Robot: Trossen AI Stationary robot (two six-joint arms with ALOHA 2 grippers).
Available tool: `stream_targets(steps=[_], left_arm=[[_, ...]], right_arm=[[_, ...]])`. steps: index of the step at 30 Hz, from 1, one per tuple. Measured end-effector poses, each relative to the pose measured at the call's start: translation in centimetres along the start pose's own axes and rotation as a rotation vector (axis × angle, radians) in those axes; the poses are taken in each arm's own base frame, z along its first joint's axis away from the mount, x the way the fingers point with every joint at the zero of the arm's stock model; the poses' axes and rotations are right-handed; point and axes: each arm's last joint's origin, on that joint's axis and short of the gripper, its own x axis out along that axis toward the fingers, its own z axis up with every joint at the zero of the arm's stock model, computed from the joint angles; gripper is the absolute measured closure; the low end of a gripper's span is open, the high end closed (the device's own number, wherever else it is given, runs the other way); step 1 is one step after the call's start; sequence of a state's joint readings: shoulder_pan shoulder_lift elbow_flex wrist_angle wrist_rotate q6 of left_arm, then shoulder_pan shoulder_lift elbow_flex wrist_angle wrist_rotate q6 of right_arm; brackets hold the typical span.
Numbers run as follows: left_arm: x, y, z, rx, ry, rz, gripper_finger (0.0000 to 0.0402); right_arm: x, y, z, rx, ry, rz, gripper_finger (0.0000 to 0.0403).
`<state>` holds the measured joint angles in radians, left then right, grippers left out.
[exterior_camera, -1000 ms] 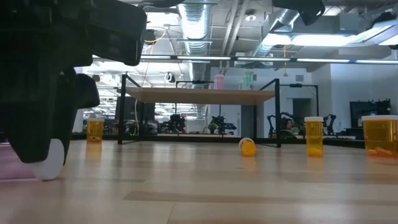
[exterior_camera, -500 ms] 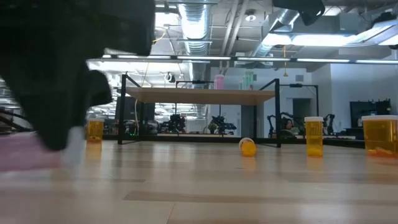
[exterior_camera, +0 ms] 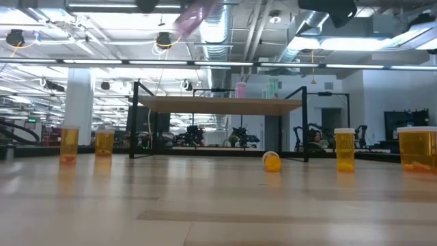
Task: Pick and place medicine bottles onto shelf by color
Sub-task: Align the small pink pill bottle with the other small pink pill bottles on the shelf
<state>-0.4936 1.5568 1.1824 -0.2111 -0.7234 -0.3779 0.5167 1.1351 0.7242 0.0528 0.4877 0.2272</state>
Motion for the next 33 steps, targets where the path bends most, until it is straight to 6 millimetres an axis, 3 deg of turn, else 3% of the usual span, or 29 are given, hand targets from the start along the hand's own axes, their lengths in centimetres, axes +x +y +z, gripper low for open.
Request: stream_targets(steps=[4,7,22,26,33], left_arm=[[0.8,1.6,2.7,0.053,-0.151,-0.043,0.0308],[2.3,3.3,3.3,0.085,-0.222,-0.114,0.0308],[9.5,16.5,1.3,-0.03,-0.523,0.0,0.0307],[12.0,18.6,0.1,-0.074,-0.526,-0.016,0.0307],[15.1,20.4,-1.7,-0.124,-0.501,0.086,0.0307]], right_arm=[[0.0,0.0,0.0,0.0,0.0,0.0,0.0186],[0.0,0.0,0.0,-0.001,0.002,0.0,0.0186],[-0.5,0.7,-0.2,-0.03,0.002,0.023,0.0186],[-0.4,0.5,-0.1,-0.028,0.002,0.013,0.0186],[-0.3,0.4,-0.1,-0.01,0.002,0.01,0.0186]])
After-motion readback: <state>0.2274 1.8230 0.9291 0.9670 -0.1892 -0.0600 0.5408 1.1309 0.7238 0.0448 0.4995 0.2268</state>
